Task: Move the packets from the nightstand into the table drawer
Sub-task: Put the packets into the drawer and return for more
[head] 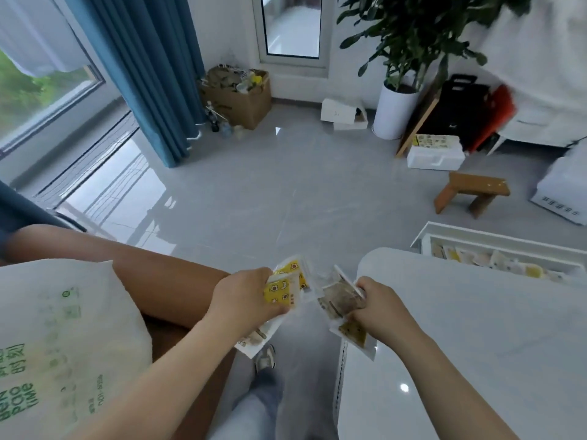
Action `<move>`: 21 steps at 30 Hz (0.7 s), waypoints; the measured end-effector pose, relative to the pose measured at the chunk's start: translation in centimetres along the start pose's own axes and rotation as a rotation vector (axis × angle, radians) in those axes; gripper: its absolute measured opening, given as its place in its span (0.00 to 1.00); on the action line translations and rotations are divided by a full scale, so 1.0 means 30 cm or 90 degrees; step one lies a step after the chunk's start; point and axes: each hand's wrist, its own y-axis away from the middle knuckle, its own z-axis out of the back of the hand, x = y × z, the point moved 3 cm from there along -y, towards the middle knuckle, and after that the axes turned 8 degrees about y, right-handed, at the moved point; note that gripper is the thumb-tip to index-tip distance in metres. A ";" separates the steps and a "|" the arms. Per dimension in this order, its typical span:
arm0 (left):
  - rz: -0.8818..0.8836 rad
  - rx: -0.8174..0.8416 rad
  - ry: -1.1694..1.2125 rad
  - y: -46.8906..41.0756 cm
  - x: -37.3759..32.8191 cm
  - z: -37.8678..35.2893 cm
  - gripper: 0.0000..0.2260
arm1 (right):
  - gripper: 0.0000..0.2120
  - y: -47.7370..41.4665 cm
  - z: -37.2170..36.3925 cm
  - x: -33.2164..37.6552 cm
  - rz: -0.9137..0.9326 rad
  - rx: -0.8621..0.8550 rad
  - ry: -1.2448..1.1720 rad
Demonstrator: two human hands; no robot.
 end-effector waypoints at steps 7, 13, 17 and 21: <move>-0.077 0.051 -0.054 -0.388 0.076 0.148 0.17 | 0.09 -0.274 0.054 0.124 -0.081 -0.019 -0.045; -0.155 0.080 -0.090 -0.695 0.010 0.232 0.17 | 0.10 -0.454 0.136 0.155 -0.141 -0.045 -0.068; -0.204 0.113 -0.114 -0.886 -0.096 0.233 0.17 | 0.09 -0.583 0.212 0.110 -0.175 -0.070 -0.085; -0.223 0.128 -0.130 -1.083 -0.228 0.235 0.17 | 0.07 -0.740 0.302 0.027 -0.199 -0.079 -0.100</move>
